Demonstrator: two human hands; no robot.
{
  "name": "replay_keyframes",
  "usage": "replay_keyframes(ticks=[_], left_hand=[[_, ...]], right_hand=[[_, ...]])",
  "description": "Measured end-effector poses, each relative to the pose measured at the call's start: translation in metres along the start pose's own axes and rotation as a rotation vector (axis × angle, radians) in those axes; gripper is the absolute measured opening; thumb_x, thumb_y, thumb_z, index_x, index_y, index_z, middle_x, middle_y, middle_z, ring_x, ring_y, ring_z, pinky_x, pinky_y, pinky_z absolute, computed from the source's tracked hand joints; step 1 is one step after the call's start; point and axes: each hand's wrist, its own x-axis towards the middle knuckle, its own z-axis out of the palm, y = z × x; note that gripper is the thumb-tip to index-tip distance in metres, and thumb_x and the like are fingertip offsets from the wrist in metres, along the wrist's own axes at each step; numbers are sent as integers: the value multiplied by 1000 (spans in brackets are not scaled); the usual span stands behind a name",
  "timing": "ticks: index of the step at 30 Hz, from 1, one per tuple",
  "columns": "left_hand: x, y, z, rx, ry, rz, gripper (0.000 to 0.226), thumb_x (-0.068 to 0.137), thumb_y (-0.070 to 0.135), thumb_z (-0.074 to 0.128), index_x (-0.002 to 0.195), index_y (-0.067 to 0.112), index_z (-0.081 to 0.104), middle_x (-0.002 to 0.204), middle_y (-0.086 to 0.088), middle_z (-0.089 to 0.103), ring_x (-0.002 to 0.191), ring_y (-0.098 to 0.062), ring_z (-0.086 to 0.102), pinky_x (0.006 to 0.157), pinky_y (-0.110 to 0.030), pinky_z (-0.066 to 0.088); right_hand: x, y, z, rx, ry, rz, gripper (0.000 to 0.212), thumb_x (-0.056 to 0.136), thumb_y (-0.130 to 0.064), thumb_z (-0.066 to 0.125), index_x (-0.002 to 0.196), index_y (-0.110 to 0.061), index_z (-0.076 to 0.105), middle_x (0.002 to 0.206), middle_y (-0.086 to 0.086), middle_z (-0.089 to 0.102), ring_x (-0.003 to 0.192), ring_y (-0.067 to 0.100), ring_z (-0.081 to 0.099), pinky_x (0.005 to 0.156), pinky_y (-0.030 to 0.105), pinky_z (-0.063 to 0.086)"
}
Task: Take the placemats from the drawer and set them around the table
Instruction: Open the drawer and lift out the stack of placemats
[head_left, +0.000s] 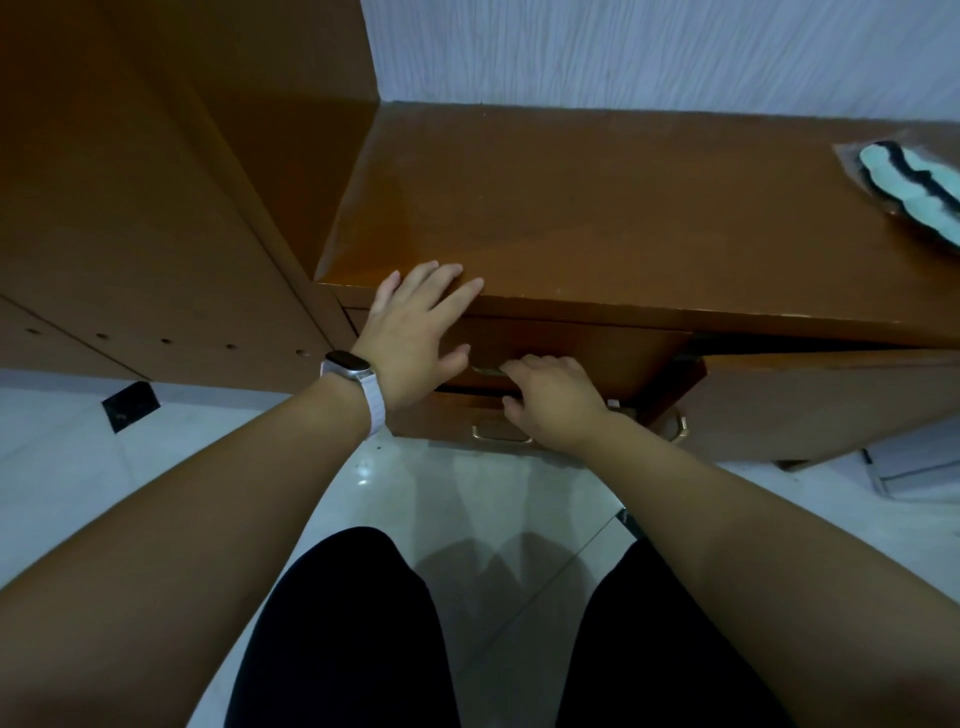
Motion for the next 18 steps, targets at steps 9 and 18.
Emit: replay_keyframes(ticks=[9, 18], left_hand=[[-1, 4, -5, 13, -37, -17, 72, 86, 55, 56, 147, 27, 31, 153, -6, 34, 143, -28, 22, 115, -52, 10], [-66, 21, -1, -26, -123, 10, 75, 87, 71, 37, 146, 25, 34, 153, -9, 36, 140, -31, 31, 107, -53, 33]], right_hand=[[-35, -18, 11, 25, 59, 4, 30, 92, -42, 51, 116, -27, 60, 98, -5, 64, 91, 19, 58, 84, 40, 39], [-91, -43, 34, 32, 41, -15, 36, 87, -46, 46, 112, -25, 62, 93, -3, 64, 89, 21, 59, 78, 39, 37]])
